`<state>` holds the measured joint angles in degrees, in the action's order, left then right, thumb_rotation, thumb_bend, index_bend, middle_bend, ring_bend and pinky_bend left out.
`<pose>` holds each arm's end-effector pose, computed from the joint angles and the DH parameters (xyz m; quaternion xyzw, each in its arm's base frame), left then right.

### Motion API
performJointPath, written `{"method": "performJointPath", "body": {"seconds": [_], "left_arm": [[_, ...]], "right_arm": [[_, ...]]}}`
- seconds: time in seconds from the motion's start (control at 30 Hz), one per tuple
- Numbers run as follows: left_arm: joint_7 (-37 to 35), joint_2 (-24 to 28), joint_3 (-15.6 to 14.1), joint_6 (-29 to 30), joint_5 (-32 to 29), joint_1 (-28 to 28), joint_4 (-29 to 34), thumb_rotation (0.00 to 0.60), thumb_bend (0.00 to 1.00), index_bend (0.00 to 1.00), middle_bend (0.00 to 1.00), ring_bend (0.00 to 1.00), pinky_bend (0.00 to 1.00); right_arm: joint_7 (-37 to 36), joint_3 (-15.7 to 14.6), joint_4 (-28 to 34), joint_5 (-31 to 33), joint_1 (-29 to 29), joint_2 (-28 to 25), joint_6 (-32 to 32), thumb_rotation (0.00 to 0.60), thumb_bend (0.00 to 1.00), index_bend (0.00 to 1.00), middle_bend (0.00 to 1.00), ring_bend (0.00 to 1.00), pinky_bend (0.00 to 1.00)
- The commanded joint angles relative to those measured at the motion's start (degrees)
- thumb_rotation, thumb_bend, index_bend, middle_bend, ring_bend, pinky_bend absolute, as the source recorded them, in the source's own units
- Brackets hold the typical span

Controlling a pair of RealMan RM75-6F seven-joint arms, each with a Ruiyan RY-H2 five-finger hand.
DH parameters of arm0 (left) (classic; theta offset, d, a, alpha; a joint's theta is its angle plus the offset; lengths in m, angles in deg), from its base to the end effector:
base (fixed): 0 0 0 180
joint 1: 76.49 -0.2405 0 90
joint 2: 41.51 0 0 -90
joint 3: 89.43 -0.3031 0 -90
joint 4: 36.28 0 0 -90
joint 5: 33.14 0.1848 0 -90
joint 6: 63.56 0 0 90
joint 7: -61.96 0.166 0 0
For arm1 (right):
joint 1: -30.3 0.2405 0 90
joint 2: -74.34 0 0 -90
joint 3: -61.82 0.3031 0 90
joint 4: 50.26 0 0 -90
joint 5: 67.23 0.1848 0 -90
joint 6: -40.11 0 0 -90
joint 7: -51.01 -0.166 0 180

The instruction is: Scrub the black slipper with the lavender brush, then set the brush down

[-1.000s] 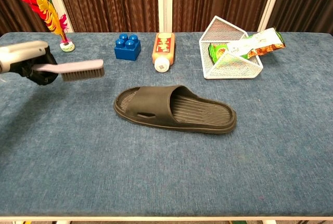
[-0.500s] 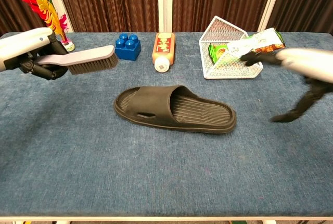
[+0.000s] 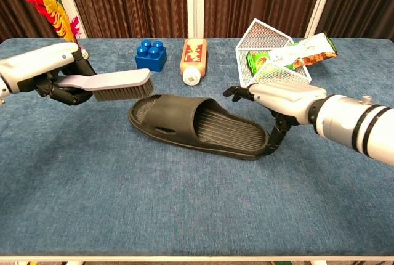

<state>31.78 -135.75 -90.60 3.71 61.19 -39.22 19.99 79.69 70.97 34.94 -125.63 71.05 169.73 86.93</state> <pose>-0.2401 0.3690 -0.0074 -0.7260 -0.4093 -0.4721 0.2872 -0.1790 -0.3499 -0.0670 0.7875 -0.4131 0.2951 0.3495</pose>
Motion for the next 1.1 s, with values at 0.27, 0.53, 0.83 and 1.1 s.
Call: {"method": "performJointPath", "body": {"seconds": [0.27,0.53,0.83,1.1], "left_arm": [[0.4,0.2,0.0,-0.3,-0.3,0.4,0.6,0.6,0.62,1.0,1.0,1.0,1.0],[1.5,0.3,0.3,-1.4,-1.3,0.6,1.2,0.6,0.62,1.0,1.0,1.0,1.0],[1.7,0.5,0.3,-2.5,-1.8,0.9,1.3,0.6,0.61,1.0,1.0,1.0,1.0],[1.9,0.0,0.4,-4.1,-2.1,1.9,0.8,0.6,0.61,1.0,1.0,1.0,1.0]], "right_arm": [[-2.1,-1.4,3.4,0.3,0.3,-1.9,0.5,0.6,0.02,0.03,0.12,0.04,0.13],[-1.7,-0.4,-2.0,2.3,2.9,2.3,0.4,0.6,0.01,0.03,0.12,0.04,0.13],[0.4,-0.4,-4.7,5.2,5.8,4.4,-1.0,0.6,0.15,0.07,0.17,0.13,0.2],[-0.3,-1.4,-4.9,2.9,6.5,2.6,-0.8,0.6,0.4,0.26,0.27,0.27,0.34]]}}
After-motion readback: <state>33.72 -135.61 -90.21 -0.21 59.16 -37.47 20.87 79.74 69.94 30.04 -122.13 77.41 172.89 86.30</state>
